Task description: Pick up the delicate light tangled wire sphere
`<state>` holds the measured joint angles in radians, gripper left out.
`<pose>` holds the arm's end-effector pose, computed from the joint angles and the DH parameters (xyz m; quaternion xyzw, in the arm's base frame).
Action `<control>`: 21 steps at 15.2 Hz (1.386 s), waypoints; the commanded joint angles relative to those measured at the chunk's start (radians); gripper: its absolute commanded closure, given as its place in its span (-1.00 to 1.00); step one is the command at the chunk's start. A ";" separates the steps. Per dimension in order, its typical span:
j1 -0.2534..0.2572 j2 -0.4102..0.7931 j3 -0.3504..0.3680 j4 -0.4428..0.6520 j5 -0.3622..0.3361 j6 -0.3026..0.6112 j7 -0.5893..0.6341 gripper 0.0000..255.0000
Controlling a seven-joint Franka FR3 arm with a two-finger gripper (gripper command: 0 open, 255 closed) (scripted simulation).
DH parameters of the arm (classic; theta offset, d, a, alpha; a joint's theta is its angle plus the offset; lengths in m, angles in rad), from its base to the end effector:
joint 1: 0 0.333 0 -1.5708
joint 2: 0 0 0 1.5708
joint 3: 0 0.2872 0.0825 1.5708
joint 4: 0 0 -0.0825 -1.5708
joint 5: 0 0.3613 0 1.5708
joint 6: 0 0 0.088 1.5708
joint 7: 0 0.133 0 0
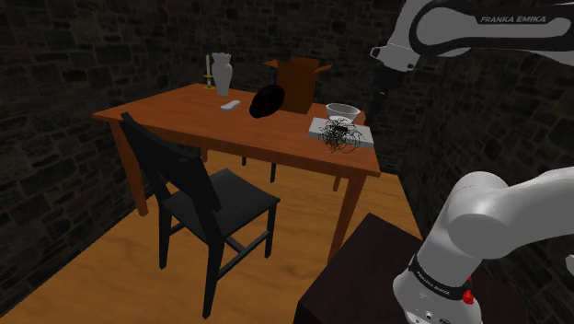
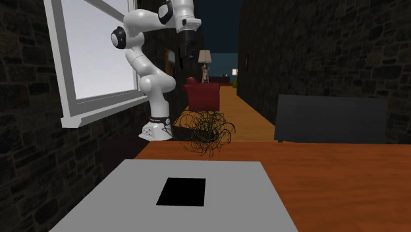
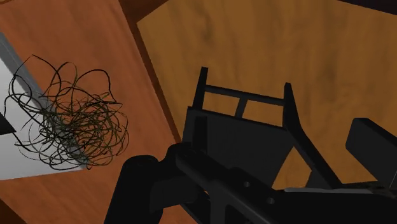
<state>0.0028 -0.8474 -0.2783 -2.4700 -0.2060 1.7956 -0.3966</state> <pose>0.3012 -0.1195 0.5201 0.9906 0.1129 0.0746 0.0207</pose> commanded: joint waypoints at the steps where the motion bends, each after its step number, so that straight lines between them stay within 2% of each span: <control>1: -0.002 0.012 -0.053 -0.010 -0.039 0.042 -0.080 -1.00; 7: 0.019 0.115 -0.224 0.008 -0.127 0.190 -0.307 -1.00; 13: 0.094 0.272 -0.417 0.090 -0.149 0.341 -0.544 -1.00; 17: 0.189 0.402 -0.569 0.175 -0.103 0.434 -0.723 -1.00; 19: 0.255 0.477 -0.659 0.226 -0.051 0.476 -0.826 -1.00; 21: 0.339 0.563 -0.768 0.283 0.029 0.513 -0.945 -1.00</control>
<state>0.3040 -0.3220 -0.9989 -2.2153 -0.2145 2.2935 -1.2797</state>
